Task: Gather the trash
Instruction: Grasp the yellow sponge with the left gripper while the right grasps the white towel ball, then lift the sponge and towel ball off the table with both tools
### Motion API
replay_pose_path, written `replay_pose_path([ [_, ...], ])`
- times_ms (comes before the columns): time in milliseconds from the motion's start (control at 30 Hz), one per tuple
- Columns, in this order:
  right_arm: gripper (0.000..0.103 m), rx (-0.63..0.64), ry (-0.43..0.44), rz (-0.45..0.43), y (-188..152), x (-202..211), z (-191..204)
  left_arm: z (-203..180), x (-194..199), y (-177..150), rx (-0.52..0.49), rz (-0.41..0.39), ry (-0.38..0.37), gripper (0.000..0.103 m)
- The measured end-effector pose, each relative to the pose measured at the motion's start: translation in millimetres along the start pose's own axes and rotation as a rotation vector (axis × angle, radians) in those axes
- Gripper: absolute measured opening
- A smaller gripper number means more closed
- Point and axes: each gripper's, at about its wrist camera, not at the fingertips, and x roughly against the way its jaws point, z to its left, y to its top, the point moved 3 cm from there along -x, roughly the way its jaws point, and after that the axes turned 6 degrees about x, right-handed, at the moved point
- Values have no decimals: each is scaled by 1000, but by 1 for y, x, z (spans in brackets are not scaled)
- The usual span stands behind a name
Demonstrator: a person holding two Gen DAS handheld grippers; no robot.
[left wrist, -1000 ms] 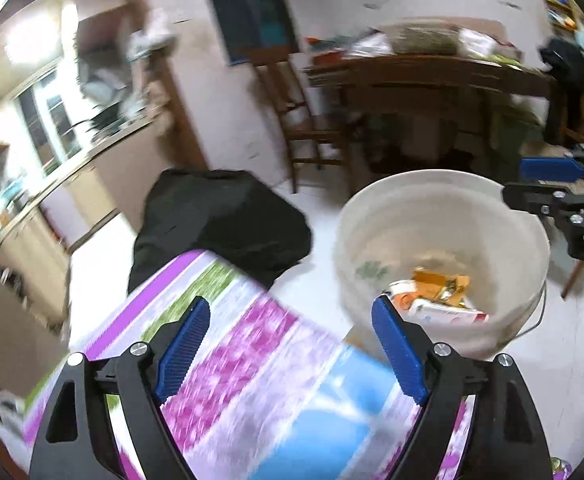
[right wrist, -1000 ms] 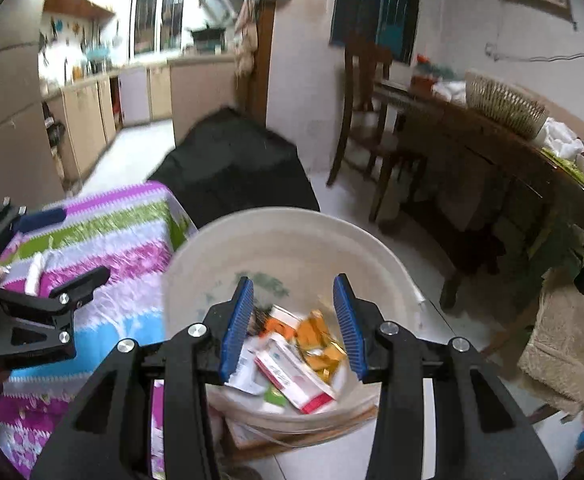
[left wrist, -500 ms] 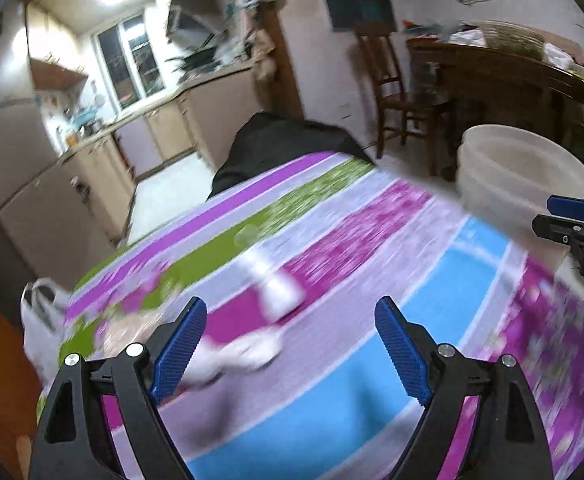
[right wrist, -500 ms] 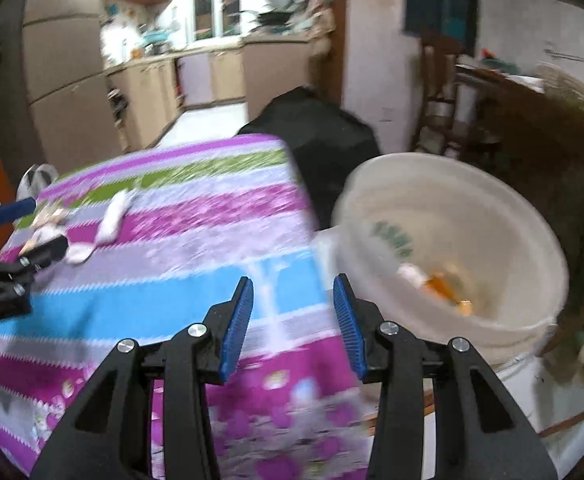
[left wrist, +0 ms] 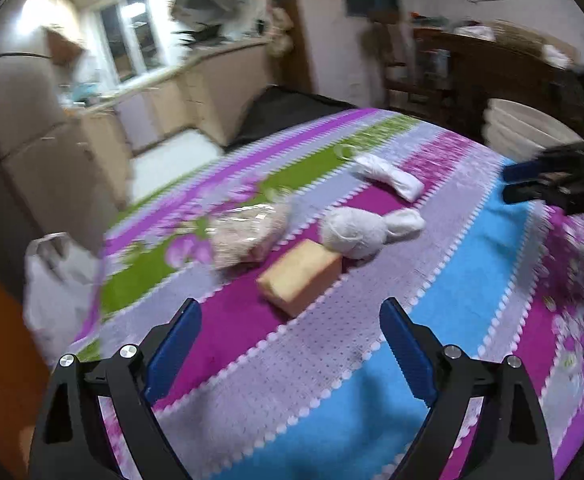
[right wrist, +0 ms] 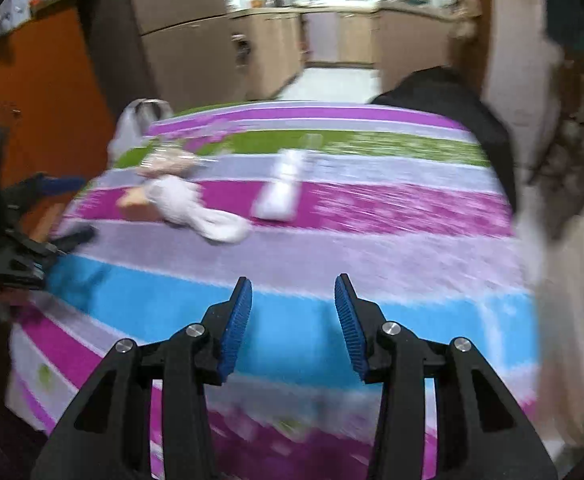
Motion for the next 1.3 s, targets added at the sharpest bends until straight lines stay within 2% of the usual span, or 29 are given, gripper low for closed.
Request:
replay_pose_path([
  [33, 46, 20, 56, 9, 8, -9, 7, 2, -5, 2, -12, -3, -24, 90],
  [133, 58, 127, 145, 3, 30, -27, 26, 11, -22, 12, -53, 3, -101, 89],
  [233, 59, 238, 197, 7, 47, -40, 40, 18, -38, 17, -106, 22, -171, 89],
  [400, 59, 408, 224, 104, 62, -72, 54, 12, -56, 19, -206, 43, -237, 85],
  [600, 59, 496, 284, 152, 69, -94, 59, 4, -67, 25, -280, 52, -326, 82],
  [667, 56, 519, 308, 143, 69, -98, 64, 1, -70, 27, -294, 58, -335, 78],
  [700, 45, 525, 326, 153, 69, -102, 67, 1, -71, 27, -298, 60, -337, 76],
  [767, 33, 531, 334, 145, 67, -104, 69, 0, -77, 27, -292, 72, -332, 58],
  [800, 24, 520, 330, 139, 66, -103, 68, 0, -79, 26, -287, 79, -328, 54],
  [867, 23, 497, 315, 136, 60, -98, 65, 0, -77, 27, -270, 69, -326, 45],
  [967, 22, 443, 281, 126, 44, -82, 57, 3, -72, 25, -244, 59, -312, 41],
  [1167, 22, 209, 202, 132, -4, -39, 36, -10, -46, 12, -204, 55, -294, 38],
  [1300, 22, 111, 142, 151, -28, -18, 27, -22, -29, 9, -123, 61, -254, 38],
])
